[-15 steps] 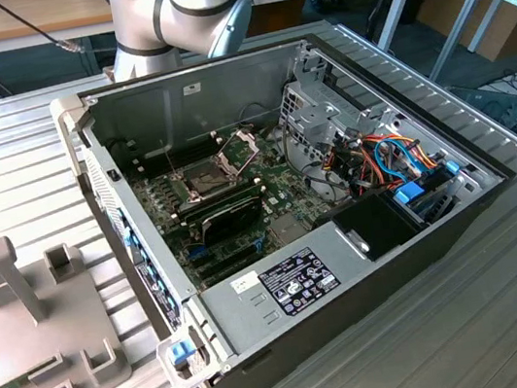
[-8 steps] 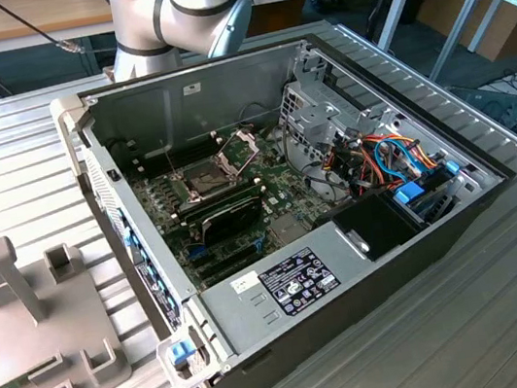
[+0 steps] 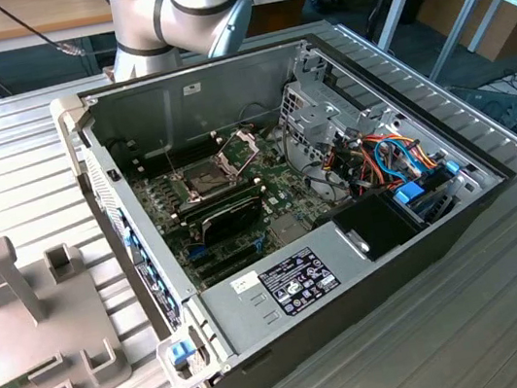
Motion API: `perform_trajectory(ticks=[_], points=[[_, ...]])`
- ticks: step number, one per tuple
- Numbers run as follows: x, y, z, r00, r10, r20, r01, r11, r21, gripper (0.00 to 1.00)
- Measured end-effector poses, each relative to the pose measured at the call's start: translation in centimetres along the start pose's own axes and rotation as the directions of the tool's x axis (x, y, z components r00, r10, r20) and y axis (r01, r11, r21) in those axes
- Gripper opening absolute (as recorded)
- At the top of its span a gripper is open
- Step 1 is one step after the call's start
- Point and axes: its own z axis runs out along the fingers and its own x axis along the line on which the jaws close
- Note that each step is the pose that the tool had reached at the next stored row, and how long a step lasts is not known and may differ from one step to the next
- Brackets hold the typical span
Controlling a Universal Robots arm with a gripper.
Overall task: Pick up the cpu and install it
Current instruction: 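Pick up the cpu and move it towards the insertion slot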
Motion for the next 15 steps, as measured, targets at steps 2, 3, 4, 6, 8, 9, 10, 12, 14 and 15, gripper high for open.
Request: perform_trajectory(ticks=[2, 3, 4, 6, 8, 9, 10, 12, 14, 15], points=[[-0.23, -0.01, 0.01, 1.0000, 0.000, 0.0000, 0.000, 1.0000, 0.0000, 0.55], [-0.36, -0.01, 0.02, 1.0000, 0.000, 0.0001, 0.000, 1.0000, -0.0001, 0.55], [-0.54, -0.02, 0.02, 1.0000, 0.000, 0.0000, 0.000, 1.0000, 0.0000, 0.55], [-0.79, -0.02, 0.03, 1.0000, 0.000, 0.0000, 0.000, 1.0000, 0.0000, 0.55], [-1.11, -0.03, 0.04, 1.0000, 0.000, 0.0001, 0.000, 1.0000, 0.0000, 0.55], [-1.20, -0.04, 0.04, 1.0000, 0.000, 0.0001, 0.000, 1.0000, 0.0000, 0.55], [-1.29, -0.04, 0.05, 1.0000, 0.000, 0.0001, 0.000, 1.0000, 0.0000, 0.55], [-1.43, -0.04, 0.06, 1.0000, 0.000, 0.0001, 0.000, 1.0000, -0.0001, 0.55], [-1.46, -0.05, 0.06, 1.0000, 0.000, 0.0000, 0.000, 1.0000, 0.0000, 0.55], [-1.47, -0.05, 0.06, 1.0000, 0.000, 0.0001, 0.000, 1.0000, 0.0000, 0.55]])
